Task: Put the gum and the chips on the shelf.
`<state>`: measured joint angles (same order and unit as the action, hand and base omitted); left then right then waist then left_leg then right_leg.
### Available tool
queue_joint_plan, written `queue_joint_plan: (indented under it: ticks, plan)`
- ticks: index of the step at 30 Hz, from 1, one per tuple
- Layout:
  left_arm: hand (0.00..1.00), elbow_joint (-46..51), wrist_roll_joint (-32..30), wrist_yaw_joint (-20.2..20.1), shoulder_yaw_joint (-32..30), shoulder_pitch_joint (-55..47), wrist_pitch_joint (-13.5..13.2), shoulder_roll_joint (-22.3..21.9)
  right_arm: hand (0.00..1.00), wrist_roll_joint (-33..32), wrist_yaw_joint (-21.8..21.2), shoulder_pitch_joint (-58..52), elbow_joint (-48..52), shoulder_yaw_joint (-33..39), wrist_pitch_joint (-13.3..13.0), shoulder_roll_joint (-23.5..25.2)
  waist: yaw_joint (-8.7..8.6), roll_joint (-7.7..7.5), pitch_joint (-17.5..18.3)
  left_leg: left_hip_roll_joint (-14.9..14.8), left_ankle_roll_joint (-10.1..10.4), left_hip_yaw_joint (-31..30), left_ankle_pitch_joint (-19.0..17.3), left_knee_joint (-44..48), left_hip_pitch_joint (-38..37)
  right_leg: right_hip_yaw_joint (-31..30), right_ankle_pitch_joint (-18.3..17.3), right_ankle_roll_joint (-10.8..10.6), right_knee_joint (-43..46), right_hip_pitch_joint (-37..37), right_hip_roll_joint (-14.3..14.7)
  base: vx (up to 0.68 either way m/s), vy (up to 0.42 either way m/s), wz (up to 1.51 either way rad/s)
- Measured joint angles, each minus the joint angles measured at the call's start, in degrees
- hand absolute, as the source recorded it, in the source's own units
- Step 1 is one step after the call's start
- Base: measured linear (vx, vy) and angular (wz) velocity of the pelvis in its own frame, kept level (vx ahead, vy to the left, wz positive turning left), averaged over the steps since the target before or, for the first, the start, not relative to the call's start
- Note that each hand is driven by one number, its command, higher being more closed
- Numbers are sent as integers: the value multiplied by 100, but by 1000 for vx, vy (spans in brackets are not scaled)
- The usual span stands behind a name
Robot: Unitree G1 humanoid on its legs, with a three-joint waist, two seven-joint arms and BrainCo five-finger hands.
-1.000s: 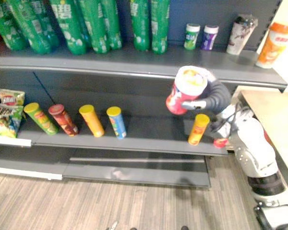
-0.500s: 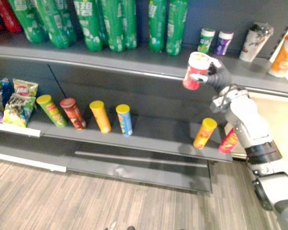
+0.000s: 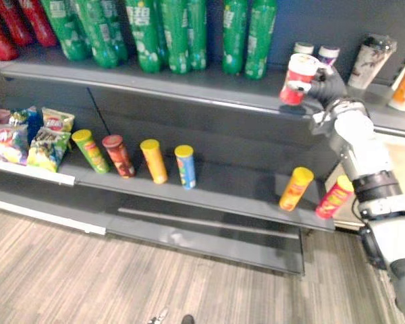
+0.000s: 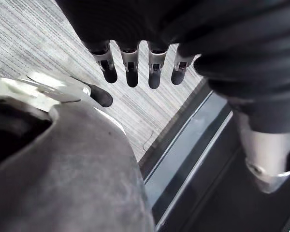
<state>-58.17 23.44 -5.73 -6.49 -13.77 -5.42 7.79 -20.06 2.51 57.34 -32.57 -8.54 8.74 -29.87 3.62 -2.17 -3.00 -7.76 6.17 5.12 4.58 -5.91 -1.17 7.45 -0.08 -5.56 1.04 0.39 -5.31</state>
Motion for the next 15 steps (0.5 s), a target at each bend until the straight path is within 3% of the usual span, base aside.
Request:
queue_joint_plan:
  ticks: [8, 15]
  plan:
    - [0, 110, 17, 0, 61, 8, 16, -32, 100, 5, 61, 219, -746, 150, -108, -265, 12, 54, -222, 88, -12, -98, -4, 1, -5, 118, -2, -13, -17, 75, -93, 11, 10, 6]
    - [0, 263, 131, 47, 174, 60, -51, -28, 100, 213, 197, 602, -1142, 199, -464, -352, 119, 68, -527, 111, -28, -160, 10, 0, 15, 196, 3, -6, -43, 100, -110, 9, -2, 4]
